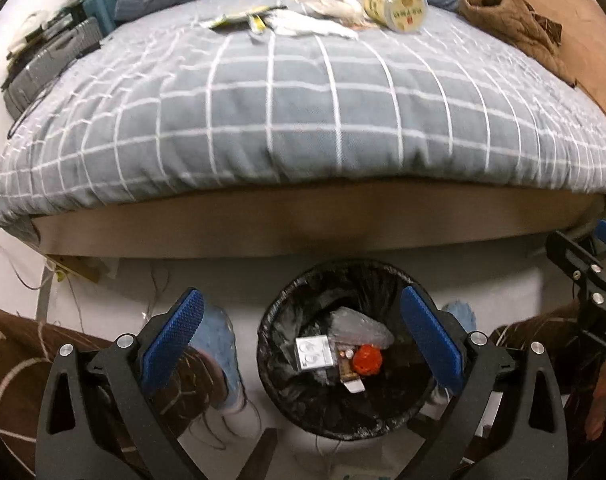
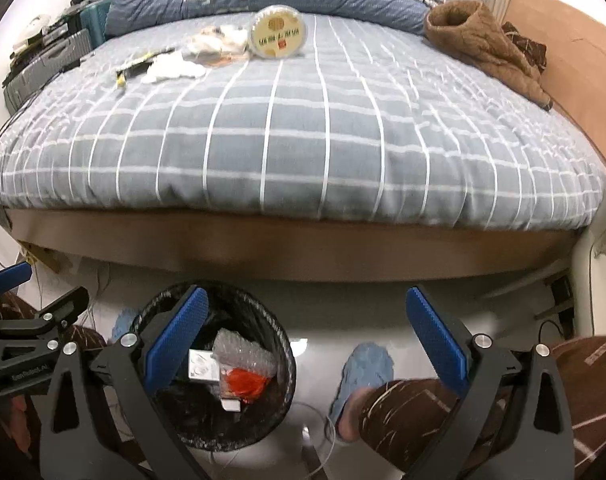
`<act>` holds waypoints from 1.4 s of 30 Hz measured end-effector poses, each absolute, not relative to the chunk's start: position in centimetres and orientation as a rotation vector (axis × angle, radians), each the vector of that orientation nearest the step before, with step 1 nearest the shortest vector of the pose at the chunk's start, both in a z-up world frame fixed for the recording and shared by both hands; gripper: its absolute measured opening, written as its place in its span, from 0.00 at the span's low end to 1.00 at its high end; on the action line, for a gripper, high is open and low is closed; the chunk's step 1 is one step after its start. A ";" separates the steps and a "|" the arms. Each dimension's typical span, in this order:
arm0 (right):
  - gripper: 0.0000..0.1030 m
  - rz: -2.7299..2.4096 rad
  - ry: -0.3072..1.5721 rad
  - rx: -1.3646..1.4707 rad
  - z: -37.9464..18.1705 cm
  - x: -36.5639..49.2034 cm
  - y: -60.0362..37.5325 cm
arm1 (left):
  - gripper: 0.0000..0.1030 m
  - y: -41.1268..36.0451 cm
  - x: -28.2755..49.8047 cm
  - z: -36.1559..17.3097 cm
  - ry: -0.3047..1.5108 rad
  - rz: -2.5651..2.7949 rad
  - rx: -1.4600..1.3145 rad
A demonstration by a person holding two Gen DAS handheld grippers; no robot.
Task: Collect trash
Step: 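Open the right tool over the bin while the left tool releases the box, then move both tools back over the trash on the bed, then grasp the yellow snack packet with the left tool while the right tool grasps the yellow milk-tea cup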
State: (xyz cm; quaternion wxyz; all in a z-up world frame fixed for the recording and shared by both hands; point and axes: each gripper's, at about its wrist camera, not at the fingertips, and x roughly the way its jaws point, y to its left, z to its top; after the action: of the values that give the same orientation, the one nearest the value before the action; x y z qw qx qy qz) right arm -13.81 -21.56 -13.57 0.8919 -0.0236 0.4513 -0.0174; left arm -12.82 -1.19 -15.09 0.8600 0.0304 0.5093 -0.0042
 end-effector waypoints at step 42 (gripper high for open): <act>0.92 0.046 0.708 -0.053 -7.1 5.9 -18.7 | 0.94 5.8 7.2 -8.2 0.877 0.067 -0.067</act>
State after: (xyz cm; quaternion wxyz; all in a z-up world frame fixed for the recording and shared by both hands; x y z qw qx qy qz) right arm 5.90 -18.71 -7.15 0.9374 -0.0258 0.3465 0.0223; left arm 7.18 5.76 -8.22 0.9044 -0.0322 0.4243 0.0322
